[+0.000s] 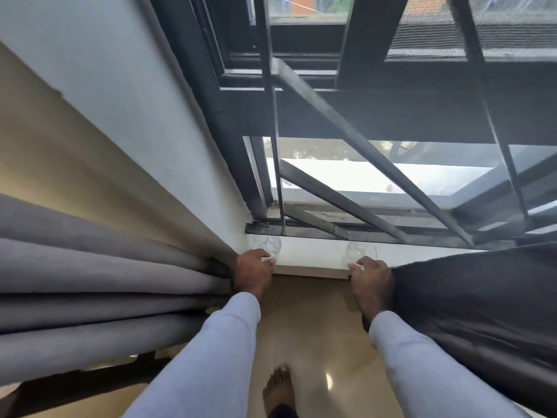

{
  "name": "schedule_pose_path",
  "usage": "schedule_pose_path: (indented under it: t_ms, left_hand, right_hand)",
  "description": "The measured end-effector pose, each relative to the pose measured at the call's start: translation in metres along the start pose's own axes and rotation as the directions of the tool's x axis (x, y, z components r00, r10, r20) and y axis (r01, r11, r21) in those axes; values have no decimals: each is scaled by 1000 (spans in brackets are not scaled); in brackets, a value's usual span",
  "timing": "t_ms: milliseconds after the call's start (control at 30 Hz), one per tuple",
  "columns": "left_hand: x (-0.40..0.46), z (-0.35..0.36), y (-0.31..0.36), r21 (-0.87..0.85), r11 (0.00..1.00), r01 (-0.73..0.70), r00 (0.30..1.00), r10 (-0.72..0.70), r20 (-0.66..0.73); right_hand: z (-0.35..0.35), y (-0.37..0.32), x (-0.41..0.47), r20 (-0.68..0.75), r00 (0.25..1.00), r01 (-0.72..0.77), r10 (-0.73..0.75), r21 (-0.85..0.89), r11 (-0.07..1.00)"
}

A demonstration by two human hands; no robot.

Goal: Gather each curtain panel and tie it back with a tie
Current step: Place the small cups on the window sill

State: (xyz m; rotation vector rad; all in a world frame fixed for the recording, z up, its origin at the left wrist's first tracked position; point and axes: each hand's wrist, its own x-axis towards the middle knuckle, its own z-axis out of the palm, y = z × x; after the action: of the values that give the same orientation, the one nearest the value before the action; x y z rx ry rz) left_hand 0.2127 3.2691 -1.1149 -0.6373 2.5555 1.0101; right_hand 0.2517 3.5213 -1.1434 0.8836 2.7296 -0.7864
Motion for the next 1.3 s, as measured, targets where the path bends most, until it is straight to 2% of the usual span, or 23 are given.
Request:
schedule_pose_path:
  t_ms: [100,200,267,433,533,600,767,867,933,1067,1200,1300]
  left_hand:
    - [-24,0,-4,54,998,-22,1000,22,-8]
    - [-57,-12,-7,23,1000,-14,1000,13,25]
    - [-86,-25,-4,13,998,-56,997,55,54]
    - [-173,-66,12,-98,991,-88,994,93,54]
    - [-247,-106,31,-116,985,-124,988,133,77]
    - [-303,-139,45,-134,980,-150,987,157,44]
    - [-402,-205,49,-300,948,-103,995,94,-44]
    - [-443,-247,35,-361,930,-68,996,44,-75]
    - [-462,-281,18,-407,912,-50,994,3,-114]
    - [-488,-351,-25,-514,857,-47,979,-63,-195]
    - [-491,-422,-78,-553,832,-45,968,-100,-229]
    - [-471,-469,-149,-583,812,-37,957,-139,-255]
  right_hand:
    - [-8,-3,-21,2,1000,31,-31,6,1000]
    - [-29,-12,-53,20,996,91,-91,7,996]
    - [-52,-18,-78,31,993,110,-111,15,994]
    - [-137,-30,-154,66,974,211,-216,86,974]
    - [-197,-32,-206,101,960,250,-262,118,961]
    - [-238,-31,-242,118,944,291,-308,141,946]
    - [-314,-40,-319,147,904,344,-402,309,887]
    - [-339,-55,-356,230,866,338,-444,383,859]
    - [-348,-75,-380,316,808,342,-497,436,833]
    - [-341,-129,-421,393,731,345,-558,492,799]
    - [-309,-199,-467,444,662,387,-604,488,783]
    - [-265,-261,-507,448,628,450,-636,458,767]
